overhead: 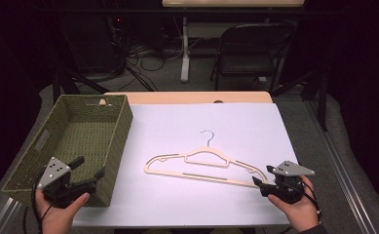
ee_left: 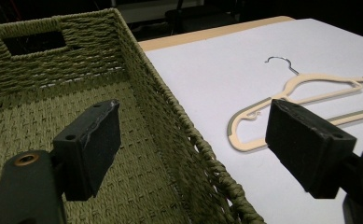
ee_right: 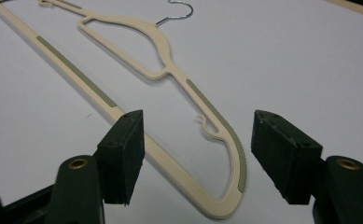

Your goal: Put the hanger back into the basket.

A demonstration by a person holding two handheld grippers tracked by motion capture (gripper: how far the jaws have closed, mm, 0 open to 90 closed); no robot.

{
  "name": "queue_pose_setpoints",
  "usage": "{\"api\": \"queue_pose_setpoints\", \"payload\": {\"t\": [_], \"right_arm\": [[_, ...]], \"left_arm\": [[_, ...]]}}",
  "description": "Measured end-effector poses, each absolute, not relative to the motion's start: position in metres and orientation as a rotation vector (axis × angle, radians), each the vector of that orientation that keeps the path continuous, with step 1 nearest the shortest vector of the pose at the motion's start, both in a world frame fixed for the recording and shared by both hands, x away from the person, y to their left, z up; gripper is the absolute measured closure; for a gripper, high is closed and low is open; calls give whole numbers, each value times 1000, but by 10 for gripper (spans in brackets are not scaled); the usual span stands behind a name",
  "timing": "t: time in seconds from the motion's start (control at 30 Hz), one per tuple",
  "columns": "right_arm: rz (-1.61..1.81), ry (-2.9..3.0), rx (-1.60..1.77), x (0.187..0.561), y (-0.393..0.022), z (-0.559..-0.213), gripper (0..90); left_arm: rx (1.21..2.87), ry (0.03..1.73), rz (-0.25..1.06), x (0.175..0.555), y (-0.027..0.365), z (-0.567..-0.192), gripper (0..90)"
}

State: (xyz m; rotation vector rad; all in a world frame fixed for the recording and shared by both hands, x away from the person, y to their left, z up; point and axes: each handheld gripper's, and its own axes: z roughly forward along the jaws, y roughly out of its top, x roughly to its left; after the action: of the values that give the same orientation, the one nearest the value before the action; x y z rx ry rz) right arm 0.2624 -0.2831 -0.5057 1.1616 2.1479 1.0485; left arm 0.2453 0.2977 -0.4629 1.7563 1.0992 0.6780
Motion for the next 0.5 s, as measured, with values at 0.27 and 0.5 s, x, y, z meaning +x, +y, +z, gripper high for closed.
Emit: {"api": "queue_pose_setpoints", "payload": {"t": [0.27, 0.5], "right_arm": [[999, 2219, 1145, 279, -282, -500, 343], [943, 2285, 1086, 292, -274, -491, 343]], "left_arm": [[1758, 1099, 677, 245, 297, -463, 180], [1762, 1094, 675, 245, 296, -463, 180]]}}
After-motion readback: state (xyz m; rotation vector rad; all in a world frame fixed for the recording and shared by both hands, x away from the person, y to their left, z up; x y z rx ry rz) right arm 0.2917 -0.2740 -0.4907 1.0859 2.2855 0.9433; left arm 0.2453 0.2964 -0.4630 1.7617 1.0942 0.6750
